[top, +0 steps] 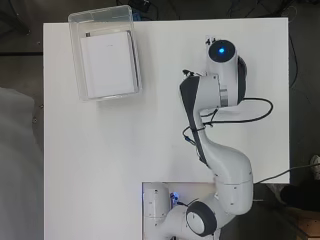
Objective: Teleoperate dual arm-hand system to remove items from a box
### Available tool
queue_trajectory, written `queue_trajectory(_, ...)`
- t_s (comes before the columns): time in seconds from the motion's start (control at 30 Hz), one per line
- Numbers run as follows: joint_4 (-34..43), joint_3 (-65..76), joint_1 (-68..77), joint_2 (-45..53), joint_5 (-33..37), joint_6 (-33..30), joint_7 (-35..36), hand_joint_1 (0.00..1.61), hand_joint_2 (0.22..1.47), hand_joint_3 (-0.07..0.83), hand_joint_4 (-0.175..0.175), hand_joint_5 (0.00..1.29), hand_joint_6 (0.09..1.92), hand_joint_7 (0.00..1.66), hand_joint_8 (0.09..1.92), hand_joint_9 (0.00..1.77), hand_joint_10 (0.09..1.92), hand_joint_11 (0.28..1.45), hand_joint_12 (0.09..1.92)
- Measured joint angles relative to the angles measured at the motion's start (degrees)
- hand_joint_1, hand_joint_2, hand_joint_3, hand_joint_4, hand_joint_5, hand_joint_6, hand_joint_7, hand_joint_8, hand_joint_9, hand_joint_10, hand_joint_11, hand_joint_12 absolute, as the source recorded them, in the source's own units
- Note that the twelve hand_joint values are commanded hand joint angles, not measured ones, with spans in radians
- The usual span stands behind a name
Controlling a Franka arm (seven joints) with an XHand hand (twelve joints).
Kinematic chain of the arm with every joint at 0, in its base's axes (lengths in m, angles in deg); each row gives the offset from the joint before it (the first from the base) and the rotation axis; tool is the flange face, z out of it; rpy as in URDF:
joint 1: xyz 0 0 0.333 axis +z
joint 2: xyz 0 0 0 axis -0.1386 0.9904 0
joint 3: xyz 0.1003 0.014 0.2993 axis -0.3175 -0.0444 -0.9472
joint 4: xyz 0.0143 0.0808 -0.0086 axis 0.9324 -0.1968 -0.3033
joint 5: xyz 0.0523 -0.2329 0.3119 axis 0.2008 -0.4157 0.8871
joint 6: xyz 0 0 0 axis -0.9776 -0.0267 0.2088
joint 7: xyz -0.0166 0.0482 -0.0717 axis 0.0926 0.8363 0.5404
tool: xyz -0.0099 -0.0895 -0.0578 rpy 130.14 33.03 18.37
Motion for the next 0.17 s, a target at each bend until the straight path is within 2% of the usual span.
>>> queue_trajectory(0.17,-6.27,-1.71,-1.69,0.04,2.70,-4.84,-5.39,0.02,0.75,0.001,0.045,0.05,0.09,0.09,0.09,0.27,0.09,0.43,0.09)
